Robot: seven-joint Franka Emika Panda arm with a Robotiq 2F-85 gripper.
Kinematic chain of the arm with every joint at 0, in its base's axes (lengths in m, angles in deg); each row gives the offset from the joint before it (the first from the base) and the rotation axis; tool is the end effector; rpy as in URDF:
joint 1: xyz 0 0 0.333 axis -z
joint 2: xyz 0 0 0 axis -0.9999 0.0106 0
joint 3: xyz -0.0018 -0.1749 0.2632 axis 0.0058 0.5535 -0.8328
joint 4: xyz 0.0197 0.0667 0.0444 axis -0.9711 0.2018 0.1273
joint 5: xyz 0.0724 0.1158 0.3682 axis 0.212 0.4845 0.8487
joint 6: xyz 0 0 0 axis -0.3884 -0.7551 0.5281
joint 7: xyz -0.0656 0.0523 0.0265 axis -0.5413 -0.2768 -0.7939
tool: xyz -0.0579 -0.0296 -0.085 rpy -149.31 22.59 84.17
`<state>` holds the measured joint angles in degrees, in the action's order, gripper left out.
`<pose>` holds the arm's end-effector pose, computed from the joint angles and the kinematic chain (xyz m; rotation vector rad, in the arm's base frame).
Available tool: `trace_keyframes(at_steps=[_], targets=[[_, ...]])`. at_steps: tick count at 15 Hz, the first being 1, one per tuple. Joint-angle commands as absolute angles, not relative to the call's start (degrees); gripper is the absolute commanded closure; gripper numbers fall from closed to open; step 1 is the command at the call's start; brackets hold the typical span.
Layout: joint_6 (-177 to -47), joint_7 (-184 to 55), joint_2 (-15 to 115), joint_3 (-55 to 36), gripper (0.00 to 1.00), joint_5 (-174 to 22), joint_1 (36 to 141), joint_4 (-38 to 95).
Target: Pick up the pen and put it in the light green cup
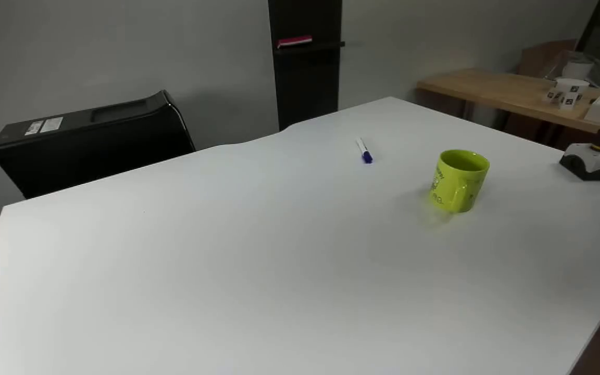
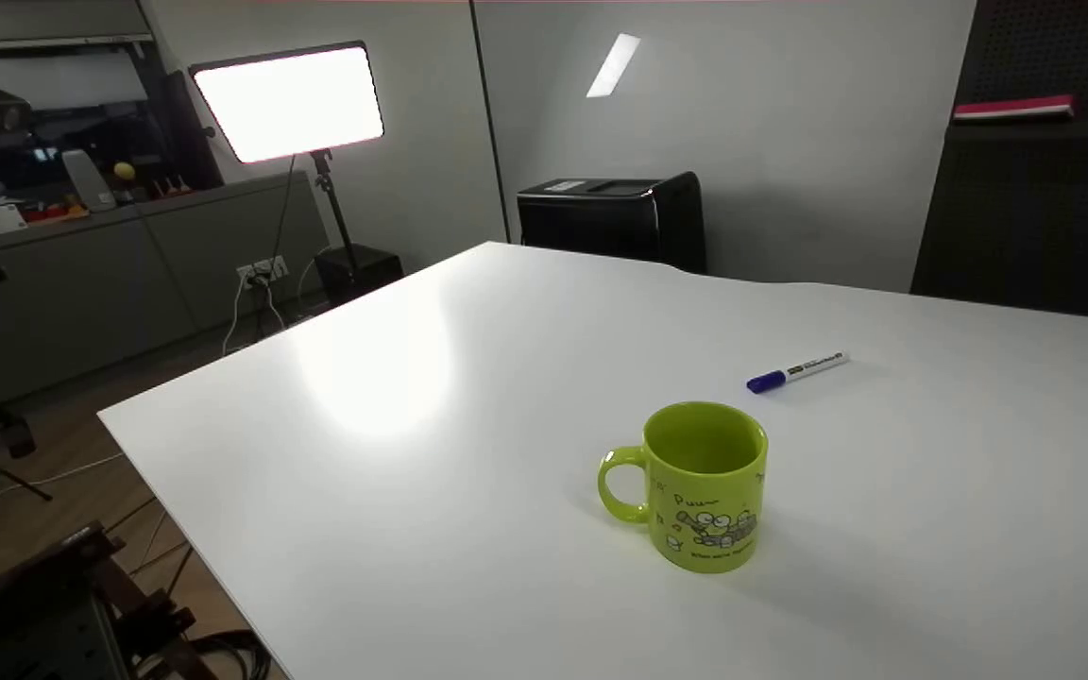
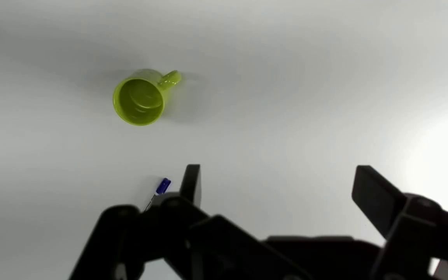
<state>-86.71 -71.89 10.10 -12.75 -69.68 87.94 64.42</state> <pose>0.4378 0.0105 0.5364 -3.0802 -0.0794 -0.1204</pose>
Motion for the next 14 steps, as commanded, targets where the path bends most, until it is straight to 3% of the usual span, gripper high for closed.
trace_keyframes(at_steps=[1,6,14], targets=[[-86.6,-71.9,10.1,-12.9,0.0,-69.6,88.1,64.3],[-88.8,-69.9,11.5,-13.5,0.0,-70.7,88.6,63.9],[-102.1,-59.4,34.6,-12.1,0.0,-75.2,93.1,52.4]])
